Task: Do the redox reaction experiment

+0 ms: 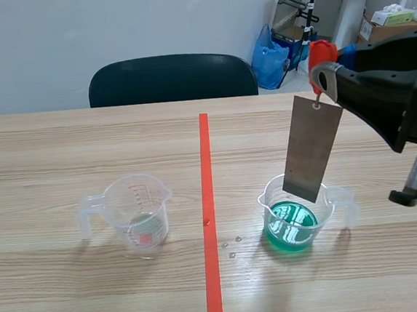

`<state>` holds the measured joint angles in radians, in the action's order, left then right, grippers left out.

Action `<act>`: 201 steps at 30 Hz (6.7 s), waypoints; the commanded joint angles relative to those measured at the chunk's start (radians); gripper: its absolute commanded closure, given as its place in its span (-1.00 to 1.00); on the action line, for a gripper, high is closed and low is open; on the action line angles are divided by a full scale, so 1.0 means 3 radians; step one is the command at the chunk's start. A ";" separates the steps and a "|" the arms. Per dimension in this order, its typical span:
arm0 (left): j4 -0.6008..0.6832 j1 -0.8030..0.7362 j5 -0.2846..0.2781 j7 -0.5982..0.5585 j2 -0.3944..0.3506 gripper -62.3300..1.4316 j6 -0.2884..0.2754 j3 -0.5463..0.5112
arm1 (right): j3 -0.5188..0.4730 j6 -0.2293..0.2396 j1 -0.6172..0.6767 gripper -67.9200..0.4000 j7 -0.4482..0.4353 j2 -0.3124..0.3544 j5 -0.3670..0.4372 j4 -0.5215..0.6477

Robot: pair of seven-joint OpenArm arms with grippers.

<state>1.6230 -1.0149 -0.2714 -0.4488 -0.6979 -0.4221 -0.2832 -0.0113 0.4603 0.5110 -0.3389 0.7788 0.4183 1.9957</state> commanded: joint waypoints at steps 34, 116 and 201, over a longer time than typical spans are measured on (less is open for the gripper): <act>-0.1127 0.4767 -0.1479 0.2176 0.1050 0.88 0.0374 0.3769 | -0.0013 -0.0011 -0.0023 0.93 -0.0061 0.0043 0.0029 0.0061; -0.0458 -0.0861 0.0600 -0.1203 0.0406 0.87 -0.0048 -0.0183 | -0.0013 -0.0011 -0.0023 0.93 -0.0050 0.0043 0.0028 0.0061; -0.0459 -0.1006 0.0720 -0.1308 0.0617 -1.00 0.0053 -0.0373 | -0.0013 -0.0011 -0.0023 0.93 -0.0050 0.0027 0.0013 0.0061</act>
<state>1.4750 -1.3155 -0.0456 -0.8230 -0.5179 -0.4118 -0.3923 -0.0113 0.4606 0.5110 -0.3382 0.7784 0.4110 1.9957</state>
